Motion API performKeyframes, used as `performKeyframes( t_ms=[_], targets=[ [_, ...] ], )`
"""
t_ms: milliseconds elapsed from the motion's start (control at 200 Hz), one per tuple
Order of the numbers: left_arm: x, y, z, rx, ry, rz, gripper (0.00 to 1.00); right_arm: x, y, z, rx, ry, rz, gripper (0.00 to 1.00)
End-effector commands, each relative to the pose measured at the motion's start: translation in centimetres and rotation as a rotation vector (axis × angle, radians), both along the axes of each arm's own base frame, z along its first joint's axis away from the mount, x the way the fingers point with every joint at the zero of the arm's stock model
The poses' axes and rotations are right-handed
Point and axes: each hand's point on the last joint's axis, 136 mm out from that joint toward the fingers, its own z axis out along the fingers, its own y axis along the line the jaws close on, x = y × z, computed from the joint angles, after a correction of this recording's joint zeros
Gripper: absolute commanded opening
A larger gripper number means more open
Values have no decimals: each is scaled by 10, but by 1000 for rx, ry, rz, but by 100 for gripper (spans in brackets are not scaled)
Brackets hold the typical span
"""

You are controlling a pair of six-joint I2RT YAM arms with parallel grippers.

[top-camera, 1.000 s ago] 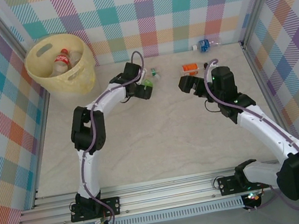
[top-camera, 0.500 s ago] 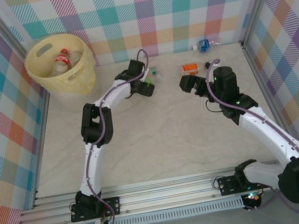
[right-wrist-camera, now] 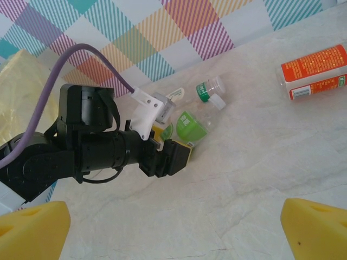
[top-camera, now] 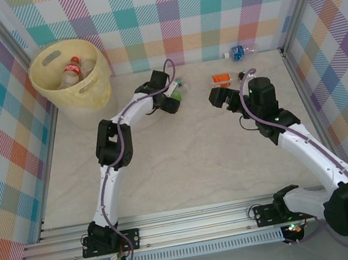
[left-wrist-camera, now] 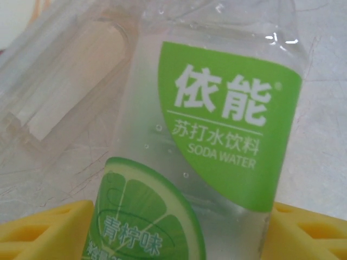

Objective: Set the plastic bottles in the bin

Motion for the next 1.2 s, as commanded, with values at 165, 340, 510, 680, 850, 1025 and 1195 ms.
performKeyframes(
  t_ms=[165,340,510,680,850,1025,1195],
  targets=[
    [-12,4,15,-17,-48,33,61,2,-4,10,-14,-32,-9,100],
    [-27,12,35,-54,-81,67,57,0,3,11,-14,-48,32,100],
    [-54,11,64,-140,-104,53,57,-5,22,16,26,-85,149,100],
    [-72,18,99,-213,-156,76,56,-6,41,16,53,-80,247,100],
    [-87,25,134,-288,-192,121,56,-6,58,13,23,-102,304,100],
    [-94,43,175,-334,-205,219,55,-11,82,11,-38,-140,390,100],
    [-99,55,219,-377,-267,251,54,-18,106,11,-119,-196,474,100]
  ],
)
